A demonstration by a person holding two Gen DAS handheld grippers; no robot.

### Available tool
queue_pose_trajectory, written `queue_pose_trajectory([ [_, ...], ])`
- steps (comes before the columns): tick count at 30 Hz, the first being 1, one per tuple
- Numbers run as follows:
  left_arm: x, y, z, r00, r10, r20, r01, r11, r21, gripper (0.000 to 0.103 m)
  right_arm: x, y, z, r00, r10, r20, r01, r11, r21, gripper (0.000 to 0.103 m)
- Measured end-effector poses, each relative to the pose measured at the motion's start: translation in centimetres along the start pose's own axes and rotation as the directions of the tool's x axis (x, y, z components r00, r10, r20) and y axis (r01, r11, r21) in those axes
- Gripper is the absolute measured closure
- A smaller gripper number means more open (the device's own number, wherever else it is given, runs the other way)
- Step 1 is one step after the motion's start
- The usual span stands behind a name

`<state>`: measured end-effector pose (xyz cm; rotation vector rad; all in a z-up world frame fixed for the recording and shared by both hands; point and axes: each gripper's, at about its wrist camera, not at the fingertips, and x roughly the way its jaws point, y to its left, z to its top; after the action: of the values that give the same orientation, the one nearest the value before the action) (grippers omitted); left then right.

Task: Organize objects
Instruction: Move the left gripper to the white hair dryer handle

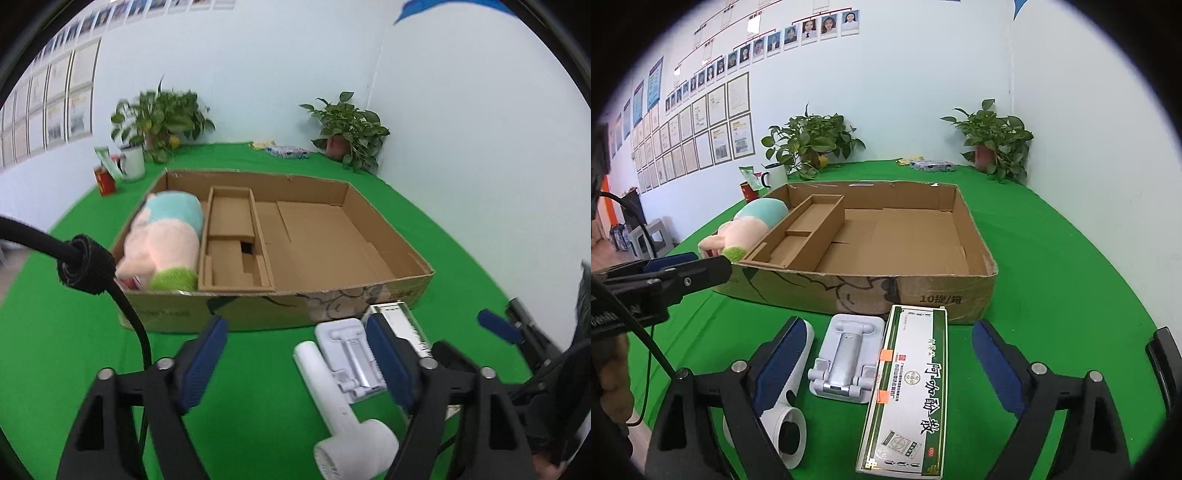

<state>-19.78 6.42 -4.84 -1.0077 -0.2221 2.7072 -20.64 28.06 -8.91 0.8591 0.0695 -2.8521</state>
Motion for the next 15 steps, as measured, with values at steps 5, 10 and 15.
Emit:
queue_pose_trajectory([
  [5, 2.8, 1.9, -0.7, 0.986, -0.120, -0.114, 0.110, 0.990, -0.087, 0.025, 0.7, 0.9, -1.7, 0.992, 0.100, -0.073, -0.102, 0.994, -0.030, 0.012],
  [10, 6.0, 3.0, -2.3, 0.945, -0.252, -0.210, 0.220, 0.962, -0.162, 0.025, 0.5, 3.1, -4.5, 0.963, 0.238, -0.130, -0.246, 0.968, -0.055, 0.012],
  [15, 9.1, 3.1, -3.4, 0.892, -0.355, -0.279, 0.299, 0.928, -0.224, 0.027, 0.5, 5.4, -6.4, 0.944, 0.275, -0.183, -0.289, 0.956, -0.056, 0.012],
])
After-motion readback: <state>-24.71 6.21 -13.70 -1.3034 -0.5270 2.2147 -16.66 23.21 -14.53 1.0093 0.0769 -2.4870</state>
